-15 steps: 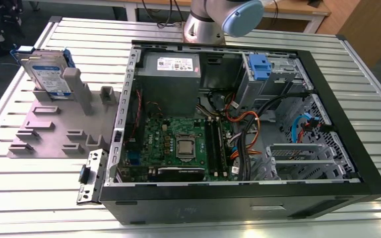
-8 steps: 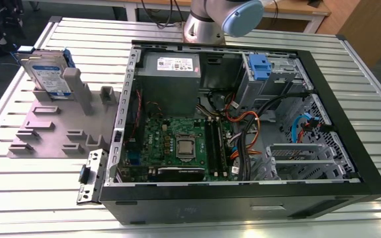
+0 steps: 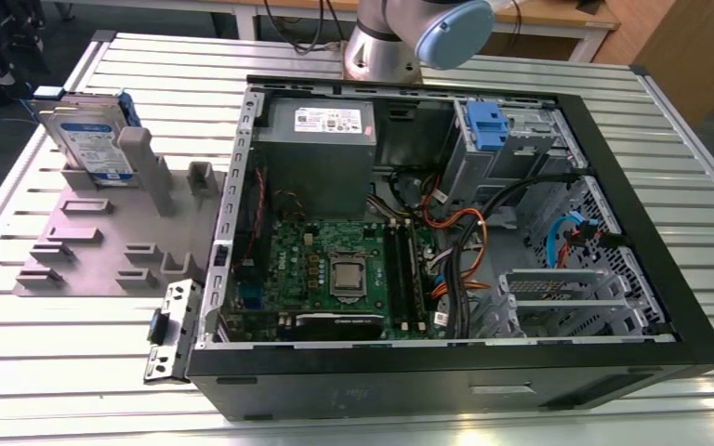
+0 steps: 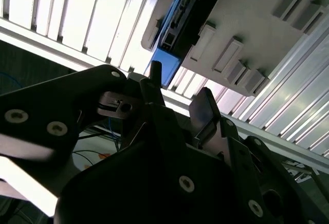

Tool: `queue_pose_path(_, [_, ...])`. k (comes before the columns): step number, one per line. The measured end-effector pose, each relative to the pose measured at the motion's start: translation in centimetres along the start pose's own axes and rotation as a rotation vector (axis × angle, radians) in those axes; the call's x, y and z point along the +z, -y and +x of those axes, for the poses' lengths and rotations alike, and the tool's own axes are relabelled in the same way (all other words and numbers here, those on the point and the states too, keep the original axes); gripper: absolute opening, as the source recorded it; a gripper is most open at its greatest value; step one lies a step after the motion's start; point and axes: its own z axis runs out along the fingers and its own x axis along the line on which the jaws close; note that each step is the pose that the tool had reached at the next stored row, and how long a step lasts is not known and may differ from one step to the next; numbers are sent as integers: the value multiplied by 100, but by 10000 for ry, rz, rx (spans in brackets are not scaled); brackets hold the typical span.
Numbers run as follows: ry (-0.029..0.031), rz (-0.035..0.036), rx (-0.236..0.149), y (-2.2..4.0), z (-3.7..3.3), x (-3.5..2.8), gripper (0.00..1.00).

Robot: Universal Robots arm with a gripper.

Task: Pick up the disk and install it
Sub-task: 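Pick up the disk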

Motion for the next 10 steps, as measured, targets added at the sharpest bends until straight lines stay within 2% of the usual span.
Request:
queue_pose_path(6, [1, 1, -2, 0, 0, 5, 49])
queue_pose_path(10, [1, 26, -57, 1, 1, 23, 49])
